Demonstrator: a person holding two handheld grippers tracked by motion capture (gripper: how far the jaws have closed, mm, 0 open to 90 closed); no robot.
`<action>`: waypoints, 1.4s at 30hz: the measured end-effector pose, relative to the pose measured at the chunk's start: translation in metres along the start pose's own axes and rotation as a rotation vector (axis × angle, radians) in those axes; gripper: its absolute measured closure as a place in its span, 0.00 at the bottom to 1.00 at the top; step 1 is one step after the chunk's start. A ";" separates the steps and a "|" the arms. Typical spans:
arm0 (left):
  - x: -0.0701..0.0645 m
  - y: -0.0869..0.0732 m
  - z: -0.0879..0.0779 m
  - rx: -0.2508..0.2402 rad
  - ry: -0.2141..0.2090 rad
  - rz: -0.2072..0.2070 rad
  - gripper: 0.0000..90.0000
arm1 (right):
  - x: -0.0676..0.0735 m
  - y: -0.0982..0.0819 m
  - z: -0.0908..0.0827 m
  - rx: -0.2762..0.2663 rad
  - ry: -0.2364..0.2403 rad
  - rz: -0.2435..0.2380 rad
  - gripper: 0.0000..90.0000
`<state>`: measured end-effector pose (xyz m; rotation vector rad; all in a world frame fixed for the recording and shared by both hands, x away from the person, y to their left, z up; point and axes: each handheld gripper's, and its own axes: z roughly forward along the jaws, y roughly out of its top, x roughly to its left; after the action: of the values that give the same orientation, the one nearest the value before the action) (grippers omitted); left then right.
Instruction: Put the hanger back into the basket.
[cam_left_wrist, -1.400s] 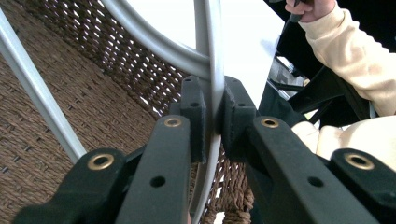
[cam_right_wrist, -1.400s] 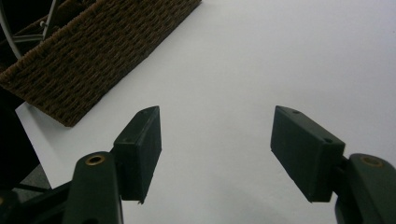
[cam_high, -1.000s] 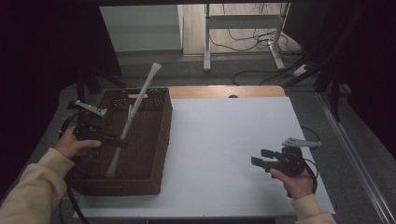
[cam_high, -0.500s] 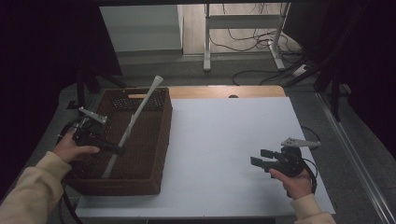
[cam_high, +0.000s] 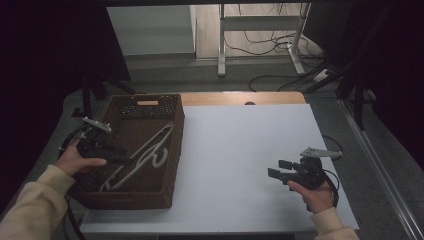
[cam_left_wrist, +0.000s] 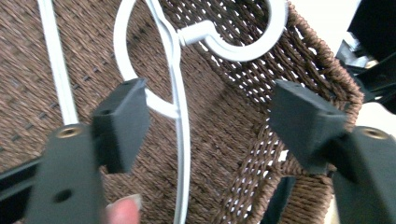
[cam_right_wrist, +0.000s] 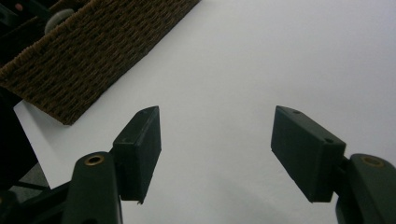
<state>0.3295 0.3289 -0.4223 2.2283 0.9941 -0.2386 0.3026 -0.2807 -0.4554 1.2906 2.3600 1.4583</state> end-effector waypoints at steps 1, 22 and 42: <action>0.000 0.000 0.000 0.003 0.003 0.005 0.27 | 0.000 0.000 0.000 -0.001 0.001 -0.002 0.37; -0.044 0.001 -0.007 -0.267 0.091 0.032 0.24 | 0.000 0.006 0.003 -0.006 0.010 -0.010 0.36; -0.105 0.013 0.051 -0.278 0.177 0.088 0.24 | -0.005 0.010 -0.009 -0.016 -0.047 -0.047 0.32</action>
<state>0.2714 0.2278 -0.4110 2.0556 0.9541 0.1323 0.3075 -0.2882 -0.4449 1.2430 2.3274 1.4148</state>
